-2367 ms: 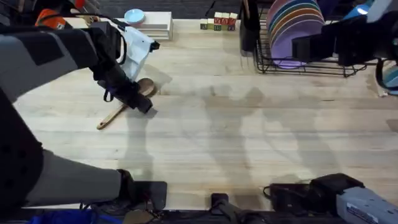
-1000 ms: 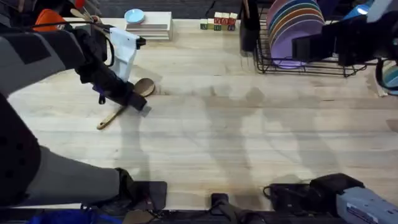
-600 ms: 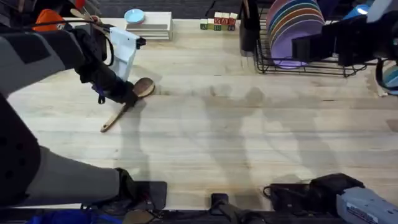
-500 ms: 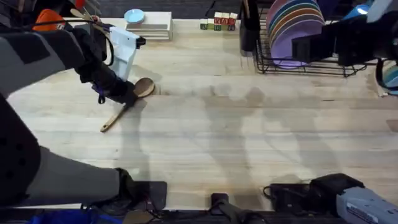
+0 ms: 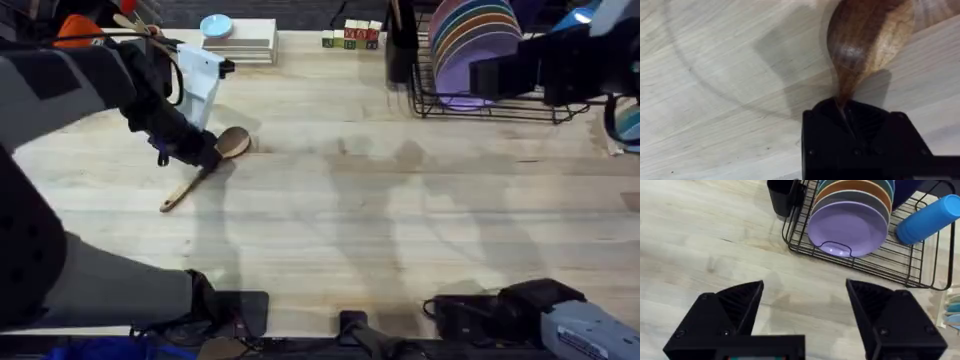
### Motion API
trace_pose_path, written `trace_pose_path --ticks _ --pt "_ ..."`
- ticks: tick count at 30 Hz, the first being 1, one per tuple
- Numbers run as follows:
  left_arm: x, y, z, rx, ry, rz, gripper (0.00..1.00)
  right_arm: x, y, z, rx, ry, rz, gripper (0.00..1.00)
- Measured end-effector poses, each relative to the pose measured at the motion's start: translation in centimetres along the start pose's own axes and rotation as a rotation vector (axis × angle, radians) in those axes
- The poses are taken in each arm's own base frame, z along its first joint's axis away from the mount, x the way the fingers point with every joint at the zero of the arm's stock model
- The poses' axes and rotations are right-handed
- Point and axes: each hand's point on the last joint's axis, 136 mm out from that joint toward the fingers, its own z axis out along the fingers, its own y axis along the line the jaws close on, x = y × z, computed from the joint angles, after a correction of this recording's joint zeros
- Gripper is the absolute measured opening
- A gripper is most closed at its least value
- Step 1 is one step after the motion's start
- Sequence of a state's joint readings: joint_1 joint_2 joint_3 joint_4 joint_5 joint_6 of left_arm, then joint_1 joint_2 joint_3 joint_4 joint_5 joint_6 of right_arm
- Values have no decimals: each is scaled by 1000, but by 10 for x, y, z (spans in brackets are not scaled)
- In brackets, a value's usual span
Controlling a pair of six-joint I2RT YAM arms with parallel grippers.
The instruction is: Pick up the spoon on the table one by one and put them onto the rack
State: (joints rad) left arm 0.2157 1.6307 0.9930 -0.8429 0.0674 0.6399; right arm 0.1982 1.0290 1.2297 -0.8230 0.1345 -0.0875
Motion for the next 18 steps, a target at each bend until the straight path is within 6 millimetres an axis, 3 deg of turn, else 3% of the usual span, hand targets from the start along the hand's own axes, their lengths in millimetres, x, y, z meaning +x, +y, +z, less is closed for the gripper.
trace_pose_path --ticks 11,18 --pt "9 -13 -7 94 88 -7 42 0 0 0 0 0 -3 992" --pt "-18 -5 -35 86 29 1 42 0 0 0 0 0 -3 992"
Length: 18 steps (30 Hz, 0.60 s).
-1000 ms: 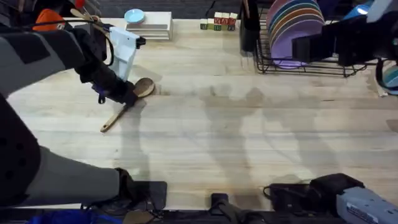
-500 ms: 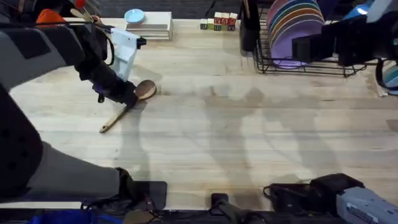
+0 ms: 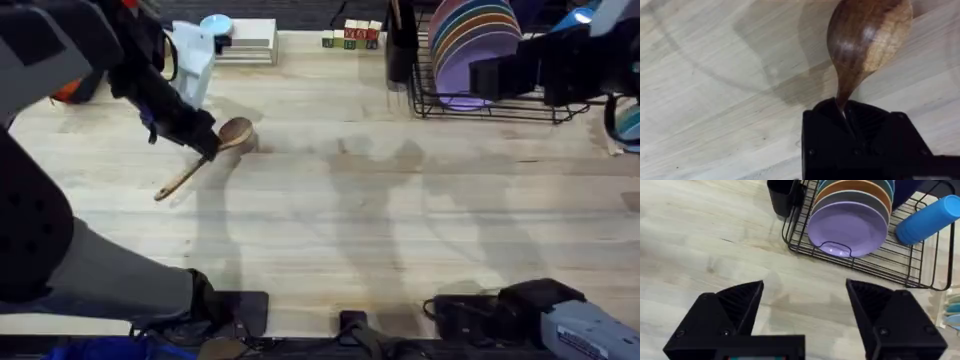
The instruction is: Pick up the spoon on the table one by one and put them onto the rack
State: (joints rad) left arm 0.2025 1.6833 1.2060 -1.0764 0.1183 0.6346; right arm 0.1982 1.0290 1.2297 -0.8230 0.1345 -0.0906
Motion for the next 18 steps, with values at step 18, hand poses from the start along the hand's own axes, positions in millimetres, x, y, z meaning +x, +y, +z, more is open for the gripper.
trace_pose_path --ticks 18 --pt "-125 -65 -78 -20 -319 263 42 0 0 0 0 0 0 992"
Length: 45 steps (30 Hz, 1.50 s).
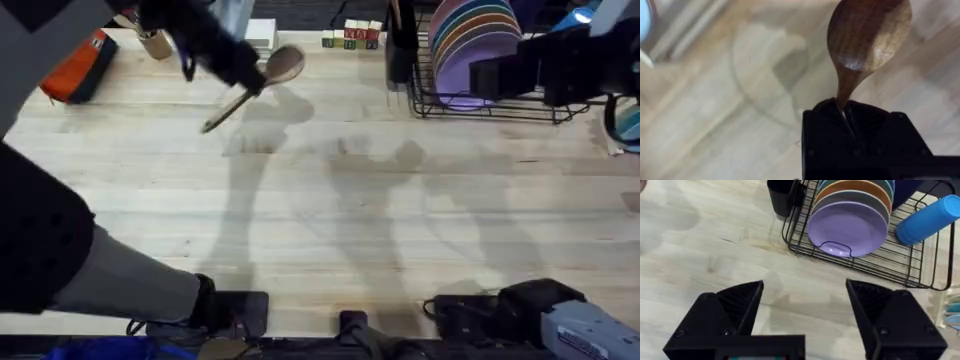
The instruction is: Pick up the spoon on the table one by one and put them onto the rack
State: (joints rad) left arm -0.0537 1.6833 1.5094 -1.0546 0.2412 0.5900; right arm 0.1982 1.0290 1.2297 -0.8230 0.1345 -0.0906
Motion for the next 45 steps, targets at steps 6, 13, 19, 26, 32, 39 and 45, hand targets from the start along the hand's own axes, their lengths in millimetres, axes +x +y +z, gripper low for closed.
trace_pose_path --ticks 6,13,19,26,32,39,45 --pt "-77 -24 -11 14 -244 95 42 0 0 0 0 0 0 992" --pt "-134 -59 -20 55 -434 151 42 0 0 0 0 0 0 992" --pt "-171 -82 -34 82 -579 187 42 0 0 0 0 0 0 992" --pt "-210 -95 -62 114 -771 213 42 0 0 0 0 0 0 992" --pt "-234 -106 -84 148 -893 191 42 0 0 0 0 0 0 992" --pt "-263 -129 -77 234 -993 177 42 0 0 0 0 0 0 992" --pt "-276 -143 -65 266 -1037 197 42 0 0 0 0 0 0 992"
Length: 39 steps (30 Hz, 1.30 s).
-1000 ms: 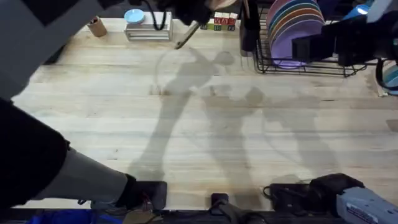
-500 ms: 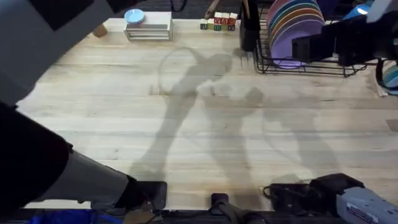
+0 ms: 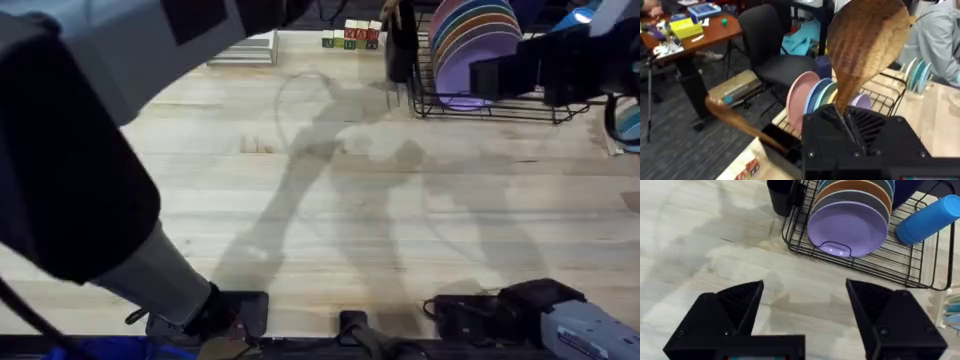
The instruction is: Pick up the spoon on the table one by one and put them onto the rack
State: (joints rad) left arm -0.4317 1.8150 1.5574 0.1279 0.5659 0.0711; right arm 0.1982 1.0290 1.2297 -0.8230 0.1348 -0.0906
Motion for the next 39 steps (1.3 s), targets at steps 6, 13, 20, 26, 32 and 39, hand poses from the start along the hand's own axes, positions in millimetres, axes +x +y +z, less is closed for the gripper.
trace_pose_path --ticks 6,13,20,26,32,39 --pt "-4 -8 12 32 -54 -31 42 0 0 0 0 0 0 992" --pt "16 -1 30 47 -69 -79 42 0 0 0 0 0 0 992" --pt "23 3 41 61 -109 -113 42 0 0 0 0 0 -8 992" --pt "28 5 47 69 -131 -132 43 0 0 0 0 0 -23 992" --pt "34 7 50 69 -127 -142 43 0 0 0 0 0 -23 992" --pt "44 8 56 73 -129 -146 43 0 0 0 0 0 -24 992"
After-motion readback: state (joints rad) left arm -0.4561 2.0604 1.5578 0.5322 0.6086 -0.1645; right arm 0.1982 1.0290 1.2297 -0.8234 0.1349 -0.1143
